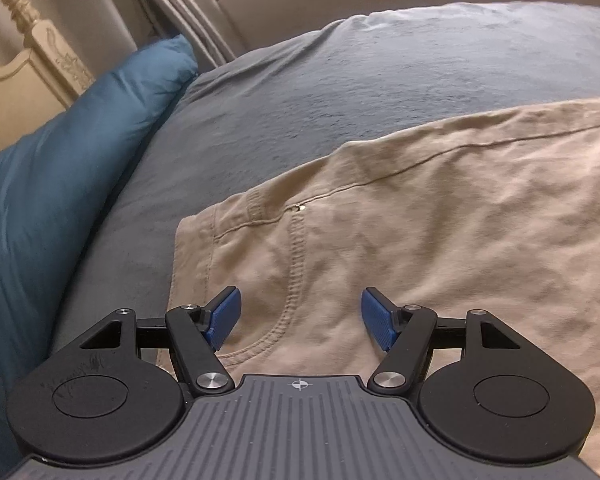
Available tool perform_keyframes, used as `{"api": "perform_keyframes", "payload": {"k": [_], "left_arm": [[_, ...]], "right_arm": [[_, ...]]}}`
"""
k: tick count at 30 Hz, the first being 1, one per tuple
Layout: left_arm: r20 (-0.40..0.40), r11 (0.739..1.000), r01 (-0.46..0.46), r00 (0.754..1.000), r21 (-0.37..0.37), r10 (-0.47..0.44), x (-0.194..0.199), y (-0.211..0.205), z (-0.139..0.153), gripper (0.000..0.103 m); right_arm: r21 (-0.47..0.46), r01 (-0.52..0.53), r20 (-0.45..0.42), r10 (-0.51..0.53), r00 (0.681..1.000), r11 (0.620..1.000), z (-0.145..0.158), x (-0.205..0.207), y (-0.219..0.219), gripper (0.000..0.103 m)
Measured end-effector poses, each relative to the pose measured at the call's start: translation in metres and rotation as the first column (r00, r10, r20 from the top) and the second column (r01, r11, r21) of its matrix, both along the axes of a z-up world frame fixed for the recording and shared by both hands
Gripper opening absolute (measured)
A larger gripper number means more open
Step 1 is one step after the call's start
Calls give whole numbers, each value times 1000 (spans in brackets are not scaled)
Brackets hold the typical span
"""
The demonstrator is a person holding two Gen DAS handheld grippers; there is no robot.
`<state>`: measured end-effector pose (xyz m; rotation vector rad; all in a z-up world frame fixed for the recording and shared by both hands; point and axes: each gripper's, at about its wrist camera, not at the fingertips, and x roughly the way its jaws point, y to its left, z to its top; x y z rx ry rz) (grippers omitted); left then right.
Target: Fold clothes
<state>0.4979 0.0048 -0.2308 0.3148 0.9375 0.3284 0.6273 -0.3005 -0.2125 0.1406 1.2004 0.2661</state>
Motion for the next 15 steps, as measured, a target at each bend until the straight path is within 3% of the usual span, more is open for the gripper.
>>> {"api": "perform_keyframes", "payload": {"k": [2, 5, 7, 9, 12, 15], "left_arm": [[8, 1000, -11, 1000, -14, 12, -1, 5, 0, 67], [15, 999, -19, 1000, -32, 20, -3, 9, 2, 67], [17, 998, -30, 999, -50, 31, -5, 14, 4, 67], [18, 997, -40, 999, -70, 41, -5, 19, 3, 67], [19, 994, -50, 998, -94, 52, -6, 26, 0, 71], [31, 992, -57, 998, -112, 61, -7, 31, -2, 73]], "right_arm": [[32, 110, 19, -110, 994, 993, -9, 18, -3, 9], [66, 306, 36, -308, 951, 950, -2, 31, -17, 10], [81, 242, 29, -245, 969, 967, 13, 23, -11, 11], [101, 75, 7, -77, 997, 992, 26, 6, 12, 11], [110, -122, -42, 128, 991, 986, 28, -14, 58, 11], [45, -152, -51, 155, 987, 987, 6, -4, 93, 10]]}}
